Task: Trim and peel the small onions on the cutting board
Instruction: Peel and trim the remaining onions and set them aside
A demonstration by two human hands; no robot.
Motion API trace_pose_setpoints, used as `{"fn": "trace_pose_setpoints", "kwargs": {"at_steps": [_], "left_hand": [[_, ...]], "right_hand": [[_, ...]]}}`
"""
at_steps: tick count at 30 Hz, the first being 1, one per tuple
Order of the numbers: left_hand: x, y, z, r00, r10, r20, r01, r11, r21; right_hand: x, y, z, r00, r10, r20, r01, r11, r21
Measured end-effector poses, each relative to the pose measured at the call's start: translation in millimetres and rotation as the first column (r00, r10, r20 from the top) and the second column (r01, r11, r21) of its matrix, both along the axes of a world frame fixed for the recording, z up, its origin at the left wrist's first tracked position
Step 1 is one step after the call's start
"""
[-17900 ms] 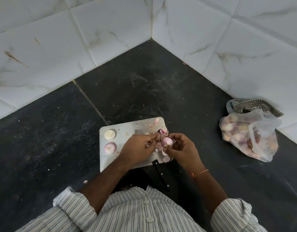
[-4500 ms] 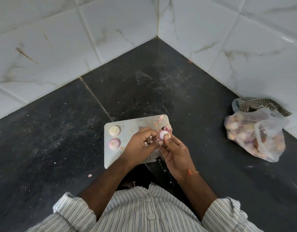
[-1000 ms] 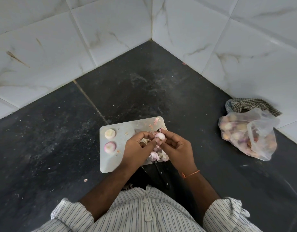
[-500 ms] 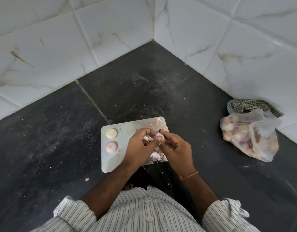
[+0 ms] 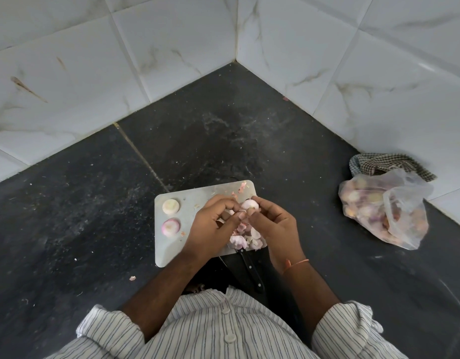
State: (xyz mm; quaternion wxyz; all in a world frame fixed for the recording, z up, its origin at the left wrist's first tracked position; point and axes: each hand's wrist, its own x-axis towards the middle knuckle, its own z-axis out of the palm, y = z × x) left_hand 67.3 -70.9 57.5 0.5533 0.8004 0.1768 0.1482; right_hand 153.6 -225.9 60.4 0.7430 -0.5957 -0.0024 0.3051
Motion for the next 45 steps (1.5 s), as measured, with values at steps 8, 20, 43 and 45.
{"fn": "trace_pose_setpoints", "kwargs": {"at_steps": [8, 20, 43, 45], "left_hand": [[0, 2, 1, 0.997, 0.034, -0.076, -0.051, 0.973, -0.224], [11, 13, 0, 0.98, -0.109, -0.169, 0.123, 0.99, 0.074], [13, 15, -18, 0.996, -0.082, -0.02, 0.085, 0.966, 0.242], [13, 16, -20, 0.995, -0.098, -0.008, 0.097, 0.968, 0.232]], "right_hand": [[12, -1, -5, 0.982, 0.067, -0.177, -0.062, 0.997, 0.035], [13, -5, -8, 0.991, 0.086, -0.1, -0.09, 0.996, -0.028], [4, 6, -9, 0.892, 0.023, -0.451, 0.07, 0.98, 0.189], [2, 6, -9, 0.872, 0.011, -0.489, 0.095, 0.977, 0.193]]}}
